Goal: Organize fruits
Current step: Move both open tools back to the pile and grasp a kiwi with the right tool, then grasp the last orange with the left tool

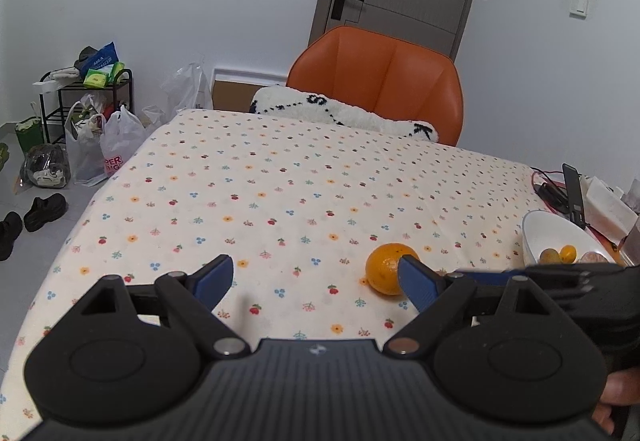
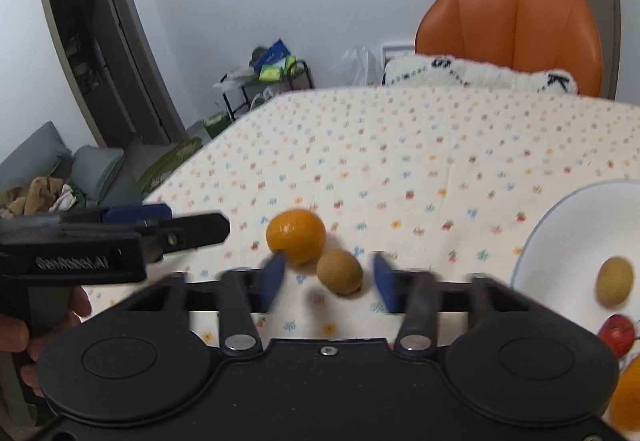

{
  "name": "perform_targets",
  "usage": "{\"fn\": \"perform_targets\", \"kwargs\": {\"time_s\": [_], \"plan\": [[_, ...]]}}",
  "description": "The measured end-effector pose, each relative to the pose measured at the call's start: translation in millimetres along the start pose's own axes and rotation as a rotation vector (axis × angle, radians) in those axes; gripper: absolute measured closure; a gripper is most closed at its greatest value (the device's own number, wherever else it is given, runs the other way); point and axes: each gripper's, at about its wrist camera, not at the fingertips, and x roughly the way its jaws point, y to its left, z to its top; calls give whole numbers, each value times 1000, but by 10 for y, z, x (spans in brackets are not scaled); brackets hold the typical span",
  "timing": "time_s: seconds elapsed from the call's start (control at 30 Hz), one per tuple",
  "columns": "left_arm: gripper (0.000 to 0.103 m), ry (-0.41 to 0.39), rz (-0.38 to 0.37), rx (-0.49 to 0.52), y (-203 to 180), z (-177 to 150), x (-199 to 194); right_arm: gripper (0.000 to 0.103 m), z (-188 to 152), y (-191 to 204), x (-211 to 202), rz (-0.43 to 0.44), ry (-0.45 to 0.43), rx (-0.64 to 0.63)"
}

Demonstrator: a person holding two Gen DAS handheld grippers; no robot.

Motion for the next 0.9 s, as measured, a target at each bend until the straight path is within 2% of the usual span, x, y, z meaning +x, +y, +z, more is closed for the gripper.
{"fn": "perform_targets", "kwargs": {"time_s": [0.03, 0.07, 0.57, 0.63, 0.67, 0.7, 0.73, 0.77, 0.8, 0.9], "plan": [[15, 1, -4, 3, -12, 0, 4, 79, -10, 1, 11, -1, 5, -2], [15, 1, -8, 7, -28, 3, 10, 79, -16, 2, -2, 0, -1, -4], [22, 17, -83, 49, -401, 11, 226, 80, 41, -200, -505, -69, -105, 12], [27, 24, -91, 61, -461, -12, 289, 80, 36, -256, -577, -81, -116, 22], [34, 33, -90, 65, -486, -26, 323, 80, 32, -282, -613, -87, -122, 27], [46, 43, -90, 67, -506, -40, 355, 79, 30, -308, -646, -93, -127, 31], [52, 53, -91, 64, -514, -61, 380, 80, 22, -331, -680, -97, -132, 36], [63, 61, -80, 59, -519, -76, 402, 79, 15, -355, -707, -101, -137, 40], [66, 65, -72, 55, -524, -88, 414, 79, 6, -379, -737, -105, -141, 44], [66, 60, -68, 57, -549, -93, 377, 79, -31, -450, -815, -112, -152, 61]]}}
